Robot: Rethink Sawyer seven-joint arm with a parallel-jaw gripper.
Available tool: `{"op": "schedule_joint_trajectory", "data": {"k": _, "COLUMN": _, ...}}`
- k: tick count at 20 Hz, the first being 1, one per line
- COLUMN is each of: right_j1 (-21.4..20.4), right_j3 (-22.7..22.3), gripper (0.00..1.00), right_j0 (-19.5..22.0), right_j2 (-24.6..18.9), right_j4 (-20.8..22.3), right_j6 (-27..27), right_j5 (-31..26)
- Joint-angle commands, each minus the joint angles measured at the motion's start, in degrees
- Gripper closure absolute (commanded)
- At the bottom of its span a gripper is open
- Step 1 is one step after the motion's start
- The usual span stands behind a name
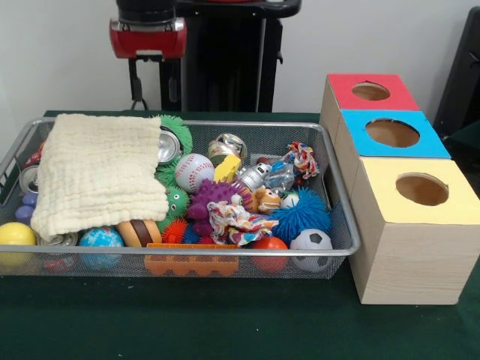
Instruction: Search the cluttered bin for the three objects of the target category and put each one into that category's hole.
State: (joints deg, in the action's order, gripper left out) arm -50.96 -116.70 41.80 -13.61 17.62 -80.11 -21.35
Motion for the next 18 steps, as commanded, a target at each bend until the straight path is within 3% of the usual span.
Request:
{"op": "schedule_joint_trajectory", "data": {"k": 1, "right_j1": -6.19, "right_j3": -7.00, "gripper": 0.00, "right_j0": -0.41, "right_j2": -5.28, "right_j4": -5.25, "right_j6": -7.43, "right_j5": -2.48}}
{"op": "schedule_joint_trajectory", "data": {"k": 11, "right_j1": -10.04, "right_j3": -13.37, "gripper": 0.00, "right_j0": -9.84, "right_j2": 0.09, "right_j4": -11.84, "right_j6": -16.82, "right_j5": 2.91}}
{"op": "schedule_joint_trajectory", "data": {"k": 18, "right_j1": -10.36, "right_j3": -14.80, "gripper": 0.00, "right_j0": -16.03, "right_j2": 4.80, "right_j4": -14.96, "right_j6": -19.47, "right_j5": 5.41}}
